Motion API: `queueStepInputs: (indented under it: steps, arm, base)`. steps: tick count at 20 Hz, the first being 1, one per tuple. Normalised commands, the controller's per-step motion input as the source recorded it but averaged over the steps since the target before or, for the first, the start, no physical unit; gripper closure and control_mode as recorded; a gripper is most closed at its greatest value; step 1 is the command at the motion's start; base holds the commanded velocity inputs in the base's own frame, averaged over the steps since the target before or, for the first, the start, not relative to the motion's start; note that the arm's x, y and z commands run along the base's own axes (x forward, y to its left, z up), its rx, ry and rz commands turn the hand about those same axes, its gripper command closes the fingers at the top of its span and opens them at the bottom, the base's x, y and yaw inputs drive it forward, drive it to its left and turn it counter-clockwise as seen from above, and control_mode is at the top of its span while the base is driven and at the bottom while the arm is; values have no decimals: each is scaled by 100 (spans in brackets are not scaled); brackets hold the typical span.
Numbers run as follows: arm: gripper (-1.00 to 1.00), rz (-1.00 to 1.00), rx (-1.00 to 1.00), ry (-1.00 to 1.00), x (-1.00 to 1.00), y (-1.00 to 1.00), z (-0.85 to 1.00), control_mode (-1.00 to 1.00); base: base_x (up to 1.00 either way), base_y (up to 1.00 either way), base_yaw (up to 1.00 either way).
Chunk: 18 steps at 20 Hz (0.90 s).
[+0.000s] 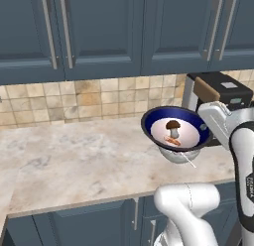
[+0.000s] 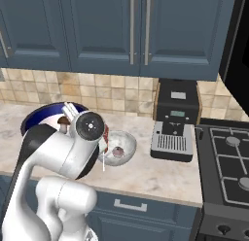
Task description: Place the bowl containing the shrimp and mushroom in the microwave. Close the microwave door and press the start button to microwave the meal.
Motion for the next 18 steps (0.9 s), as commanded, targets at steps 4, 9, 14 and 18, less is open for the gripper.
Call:
queueStepInputs:
  steps: [4, 9, 14, 18]
  arm:
    - [100, 0, 0, 0, -35, 0, 28, -100]
    - [100, 0, 0, 1, 2, 0, 4, -100]
    - [100, -4, 0, 0, -26, -15, 0, -100]
    - [100, -5, 0, 0, -93, -33, 0, -100]
  base:
    - [0, 0, 0]
    - [0, 0, 0]
    - [0, 0, 0]
    - [0, 0, 0]
